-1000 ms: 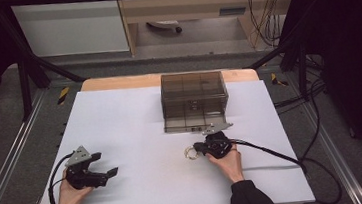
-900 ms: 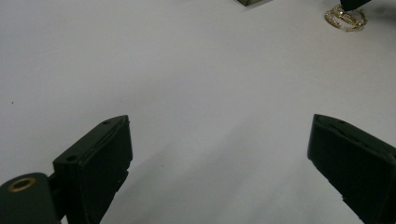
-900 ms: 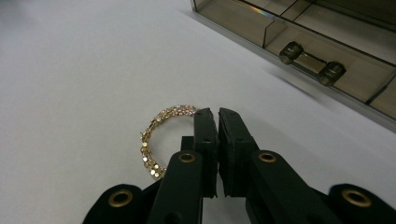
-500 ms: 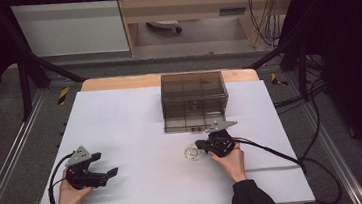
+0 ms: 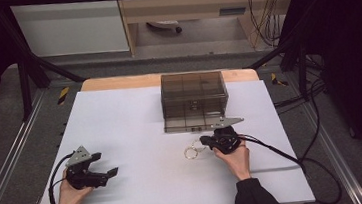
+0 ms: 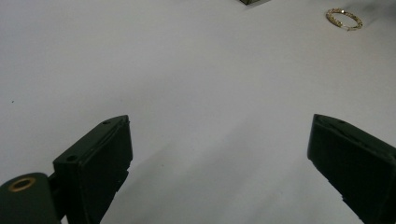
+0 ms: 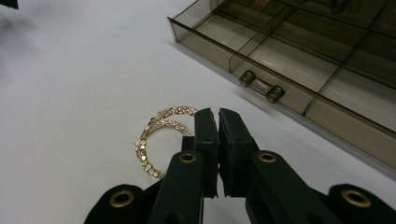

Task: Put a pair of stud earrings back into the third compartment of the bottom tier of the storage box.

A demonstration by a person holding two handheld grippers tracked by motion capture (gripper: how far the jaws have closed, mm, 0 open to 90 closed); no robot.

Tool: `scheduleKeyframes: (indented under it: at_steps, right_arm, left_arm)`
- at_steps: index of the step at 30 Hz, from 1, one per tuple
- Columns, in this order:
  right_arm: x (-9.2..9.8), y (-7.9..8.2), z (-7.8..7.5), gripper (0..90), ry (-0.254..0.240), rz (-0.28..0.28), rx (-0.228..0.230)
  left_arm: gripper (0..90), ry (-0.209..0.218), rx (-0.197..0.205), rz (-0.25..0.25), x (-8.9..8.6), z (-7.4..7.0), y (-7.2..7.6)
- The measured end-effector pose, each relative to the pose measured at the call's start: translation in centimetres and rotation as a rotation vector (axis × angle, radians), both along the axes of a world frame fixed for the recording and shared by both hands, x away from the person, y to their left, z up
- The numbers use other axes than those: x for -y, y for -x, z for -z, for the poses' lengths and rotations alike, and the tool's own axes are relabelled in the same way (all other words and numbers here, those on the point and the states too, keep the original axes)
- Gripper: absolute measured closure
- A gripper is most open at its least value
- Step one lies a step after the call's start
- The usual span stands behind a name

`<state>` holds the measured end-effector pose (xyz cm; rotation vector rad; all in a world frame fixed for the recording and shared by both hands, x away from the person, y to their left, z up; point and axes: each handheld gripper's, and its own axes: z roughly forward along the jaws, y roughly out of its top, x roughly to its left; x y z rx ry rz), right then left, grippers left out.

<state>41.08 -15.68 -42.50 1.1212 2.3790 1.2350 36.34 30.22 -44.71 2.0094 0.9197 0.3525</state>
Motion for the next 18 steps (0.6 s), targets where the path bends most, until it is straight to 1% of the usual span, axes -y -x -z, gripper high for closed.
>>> scheduleKeyframes:
  at_steps: [2,5,18]
  right_arm:
    - [0.3,0.0,-0.1,87.1,-0.003,0.01,-0.001]
    - [0.8,-0.1,-0.4,87.1,0.014,0.02,0.007]
    - [1.5,-0.7,-1.2,87.1,0.013,0.05,0.023]
  left_arm:
    - [6.5,0.0,-0.001,-0.002,0.0,0.0,0.0]
    - [6.5,0.0,-0.001,-0.001,0.0,0.0,0.0]
    - [6.5,-0.001,0.0,-0.001,0.0,0.0,0.0]
